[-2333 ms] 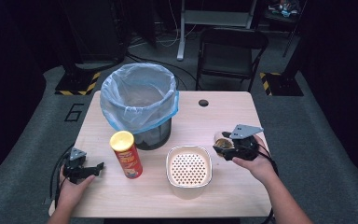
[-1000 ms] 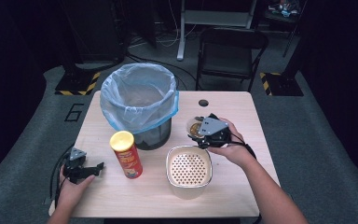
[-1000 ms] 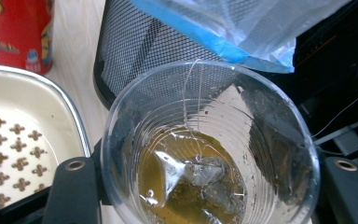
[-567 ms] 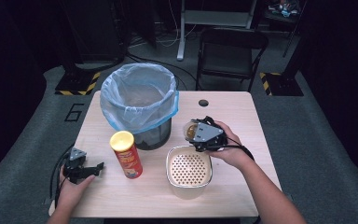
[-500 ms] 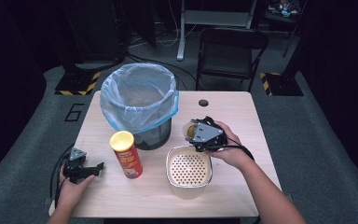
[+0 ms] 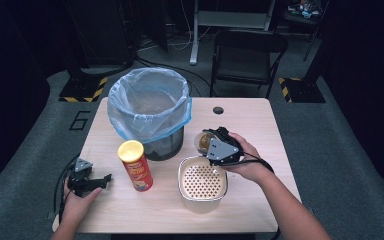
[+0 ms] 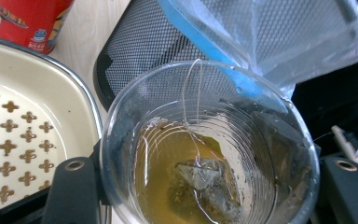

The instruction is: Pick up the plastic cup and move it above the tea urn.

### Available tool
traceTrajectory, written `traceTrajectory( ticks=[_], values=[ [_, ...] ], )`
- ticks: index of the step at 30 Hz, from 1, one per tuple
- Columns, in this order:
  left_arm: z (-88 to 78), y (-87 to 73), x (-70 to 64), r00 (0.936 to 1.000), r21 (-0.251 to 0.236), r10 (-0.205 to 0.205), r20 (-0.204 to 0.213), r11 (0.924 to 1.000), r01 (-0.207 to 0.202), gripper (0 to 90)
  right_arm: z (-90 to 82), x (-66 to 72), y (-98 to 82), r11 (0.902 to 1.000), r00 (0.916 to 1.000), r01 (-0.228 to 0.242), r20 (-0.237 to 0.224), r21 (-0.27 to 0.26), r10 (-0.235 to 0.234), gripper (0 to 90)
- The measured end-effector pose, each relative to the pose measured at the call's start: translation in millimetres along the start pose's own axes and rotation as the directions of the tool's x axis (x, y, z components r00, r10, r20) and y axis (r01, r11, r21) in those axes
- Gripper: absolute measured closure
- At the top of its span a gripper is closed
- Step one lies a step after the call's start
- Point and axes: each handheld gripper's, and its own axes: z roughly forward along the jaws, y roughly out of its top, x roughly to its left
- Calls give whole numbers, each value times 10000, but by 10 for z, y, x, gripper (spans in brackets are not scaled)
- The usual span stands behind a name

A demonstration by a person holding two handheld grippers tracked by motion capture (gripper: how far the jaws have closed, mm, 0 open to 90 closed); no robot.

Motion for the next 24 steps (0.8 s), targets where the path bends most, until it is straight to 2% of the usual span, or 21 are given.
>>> traceTrajectory(
  ticks=[4, 8, 12, 13, 16, 18, 19, 20, 21, 22, 23, 24],
  values=[
    [9, -1, -2, 10000, -99, 15, -66, 9999, -16, 120, 1, 37, 27, 9986, 9985, 532, 107, -24, -532, 341],
    [6, 3, 1, 10000, -29, 44, -53, 10000, -44, 121, 11, 84, 52, 9931, 9932, 1162, 98, 170, -1164, 341],
    [6, 3, 1, 10000, -31, 45, -64, 10000, -46, 121, 7, 111, 77, 9885, 9881, 1509, 276, 68, -1511, 341],
    [7, 2, 1, 10000, -44, 45, -63, 10000, -45, 121, 2, 129, 85, 9835, 9825, 1807, 448, 29, -1806, 341],
    [7, 2, 1, 10000, -45, 41, -60, 10000, -42, 121, -16, 178, 97, 9734, 9709, 2291, 731, -74, -2280, 343],
    [7, 2, 2, 10000, -56, 38, -37, 10000, -38, 121, -18, 222, 102, 9580, 9533, 2866, 1013, -79, -2844, 343],
    [7, 1, 1, 10000, -62, 34, -35, 10000, -34, 121, -16, 243, 104, 9457, 9393, 3251, 1170, -44, -3224, 343],
    [7, 0, -4, 10000, -51, -25, -12, 10000, 25, 121, -13, 277, 105, 9267, 9178, 3759, 1362, 48, -3730, 343],
    [1, 1, -5, 10000, 17, -20, 15, 10000, 20, 121, -9, 303, 109, 9115, 9022, 4111, 1374, 134, -4089, 343],
    [2, 0, -7, 10000, 0, -33, 20, 10000, 33, 121, -2, 324, 113, 9025, 8934, 4302, 1332, 209, -4290, 343],
    [1, -1, -7, 10000, -1, -21, 20, 10000, 21, 121, 3, 352, 118, 8843, 8737, 4657, 1406, 341, -4656, 343],
    [2, -1, -8, 10000, -9, -32, 22, 10000, 32, 121, 12, 377, 117, 8693, 8583, 4924, 1420, 429, -4932, 343]
  ],
)
